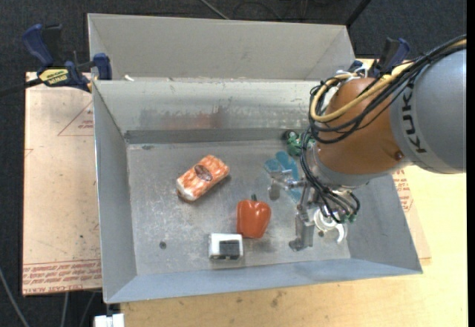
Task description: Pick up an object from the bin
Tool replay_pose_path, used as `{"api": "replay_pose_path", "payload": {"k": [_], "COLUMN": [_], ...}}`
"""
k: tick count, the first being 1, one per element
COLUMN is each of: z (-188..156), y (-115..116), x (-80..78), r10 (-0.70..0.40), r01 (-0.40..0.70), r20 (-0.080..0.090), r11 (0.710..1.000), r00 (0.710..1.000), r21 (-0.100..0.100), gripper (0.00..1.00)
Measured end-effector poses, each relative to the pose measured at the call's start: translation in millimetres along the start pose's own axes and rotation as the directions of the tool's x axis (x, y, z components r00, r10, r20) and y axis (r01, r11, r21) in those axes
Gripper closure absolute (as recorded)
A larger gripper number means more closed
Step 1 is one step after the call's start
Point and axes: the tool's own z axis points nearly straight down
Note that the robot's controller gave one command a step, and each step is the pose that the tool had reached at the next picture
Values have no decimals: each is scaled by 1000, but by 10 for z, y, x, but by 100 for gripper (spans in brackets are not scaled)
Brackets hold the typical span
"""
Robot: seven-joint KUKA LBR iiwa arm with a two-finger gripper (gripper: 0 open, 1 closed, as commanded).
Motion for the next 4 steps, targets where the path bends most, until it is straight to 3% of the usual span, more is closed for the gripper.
{"api": "replay_pose_path", "payload": {"k": [1,2,3,4], "z": [288,668,724,724], "y": [429,612,917,917], "x": [-489,-435,-940,-940], "r10": [-152,-428,-626,-627], "r01": [152,428,626,627], "r20": [16,5,4,4], "r11": [988,904,780,779], "r00": [988,904,780,779], "r21": [6,1,3,3], "gripper": [0,0,100,100]}}
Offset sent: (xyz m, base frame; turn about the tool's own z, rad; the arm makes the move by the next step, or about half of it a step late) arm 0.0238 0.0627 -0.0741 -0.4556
